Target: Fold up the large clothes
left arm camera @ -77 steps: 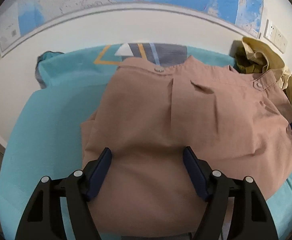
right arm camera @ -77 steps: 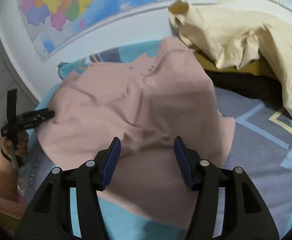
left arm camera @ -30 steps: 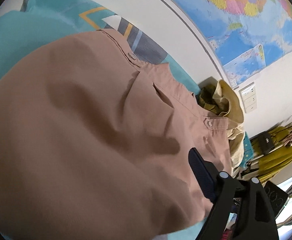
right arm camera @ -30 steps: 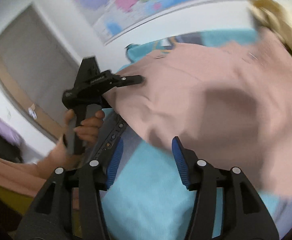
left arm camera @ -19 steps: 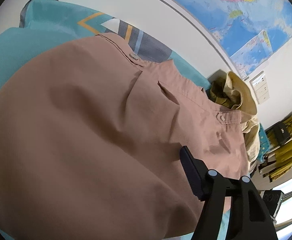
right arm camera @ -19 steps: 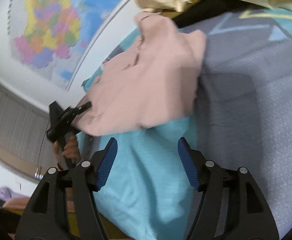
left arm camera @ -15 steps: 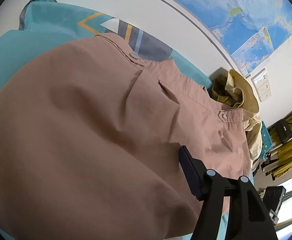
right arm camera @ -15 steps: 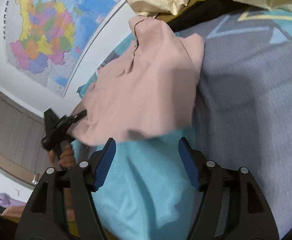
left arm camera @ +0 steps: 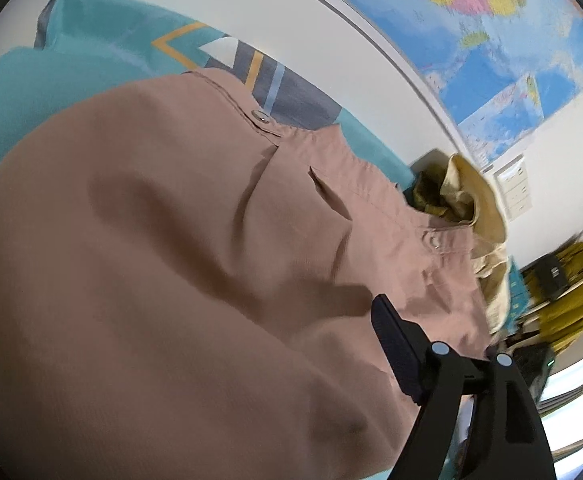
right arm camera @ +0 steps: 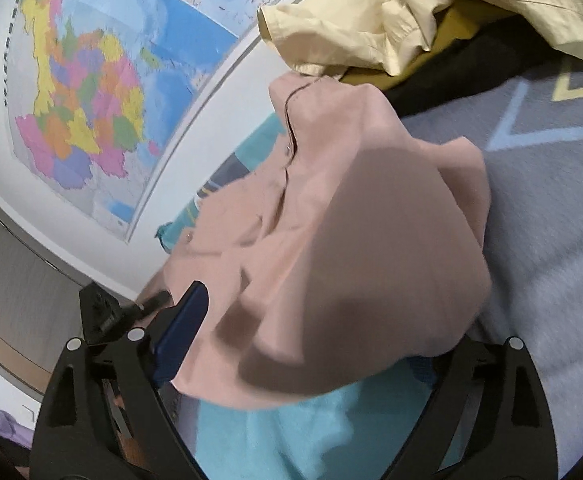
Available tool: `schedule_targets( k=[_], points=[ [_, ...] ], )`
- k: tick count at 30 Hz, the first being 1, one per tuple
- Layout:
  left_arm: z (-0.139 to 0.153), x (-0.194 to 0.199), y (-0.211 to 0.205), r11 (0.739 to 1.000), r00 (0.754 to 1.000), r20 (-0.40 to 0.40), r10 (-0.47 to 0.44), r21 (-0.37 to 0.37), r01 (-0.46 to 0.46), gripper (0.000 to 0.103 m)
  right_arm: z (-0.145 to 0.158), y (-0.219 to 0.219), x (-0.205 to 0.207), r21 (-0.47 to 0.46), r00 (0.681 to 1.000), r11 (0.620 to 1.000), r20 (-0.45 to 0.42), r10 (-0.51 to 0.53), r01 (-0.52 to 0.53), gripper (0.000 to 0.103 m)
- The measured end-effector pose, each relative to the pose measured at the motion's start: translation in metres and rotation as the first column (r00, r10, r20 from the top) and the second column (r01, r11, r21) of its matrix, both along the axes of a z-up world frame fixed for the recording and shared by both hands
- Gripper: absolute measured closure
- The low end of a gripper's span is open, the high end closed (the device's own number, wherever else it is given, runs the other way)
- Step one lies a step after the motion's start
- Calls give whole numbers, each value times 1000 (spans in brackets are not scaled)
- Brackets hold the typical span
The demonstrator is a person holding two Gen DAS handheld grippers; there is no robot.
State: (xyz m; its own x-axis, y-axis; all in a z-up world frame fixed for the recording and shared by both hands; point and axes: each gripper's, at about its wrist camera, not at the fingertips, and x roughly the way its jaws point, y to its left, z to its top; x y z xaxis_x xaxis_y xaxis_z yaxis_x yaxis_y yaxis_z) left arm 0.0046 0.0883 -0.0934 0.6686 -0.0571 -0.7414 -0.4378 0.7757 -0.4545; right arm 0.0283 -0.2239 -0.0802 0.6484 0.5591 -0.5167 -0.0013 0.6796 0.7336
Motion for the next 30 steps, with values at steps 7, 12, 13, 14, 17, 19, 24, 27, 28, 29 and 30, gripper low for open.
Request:
schedule_targets(
  k=[7,12,13,14,17,19,24,27,28,29,30],
  points=[
    [0,17,-26,973,994,-97,48,229,-24,28,1,22,18,-104,1000,994,1,17,-16,14],
    [0,17,-26,967,993,-112,46,256,-16,31,-9,11,28,-38,999,999,-39,37,-39,55],
    [0,18,-26,966,992,-116,44,257,-13,31,-11,8,29,-21,998,999,-43,40,-41,56],
    [0,17,-27,965,992,-118,43,262,-11,31,-11,6,30,-6,998,999,-42,44,-45,56],
    [0,19,-29,962,992,-122,40,271,-5,30,-11,7,35,7,997,998,-38,60,-59,51],
    [-1,22,-30,962,992,-123,34,274,1,27,-10,10,38,6,997,998,-34,69,-69,49],
    [-2,27,-33,956,991,-123,42,292,-4,29,-12,12,43,9,996,998,-46,70,-70,62],
    [-1,24,-32,952,989,-135,65,305,-21,66,-12,12,42,24,995,995,-35,95,-94,71],
    [0,21,-29,957,989,-130,69,290,-28,73,-11,12,40,34,994,994,-24,107,-106,71],
    [1,18,-26,962,991,-119,64,273,-30,73,-11,12,40,27,993,993,-26,119,-118,69],
    [1,18,-24,964,991,-119,59,264,-25,72,-13,12,42,18,991,991,-39,131,-131,60]
  ],
)
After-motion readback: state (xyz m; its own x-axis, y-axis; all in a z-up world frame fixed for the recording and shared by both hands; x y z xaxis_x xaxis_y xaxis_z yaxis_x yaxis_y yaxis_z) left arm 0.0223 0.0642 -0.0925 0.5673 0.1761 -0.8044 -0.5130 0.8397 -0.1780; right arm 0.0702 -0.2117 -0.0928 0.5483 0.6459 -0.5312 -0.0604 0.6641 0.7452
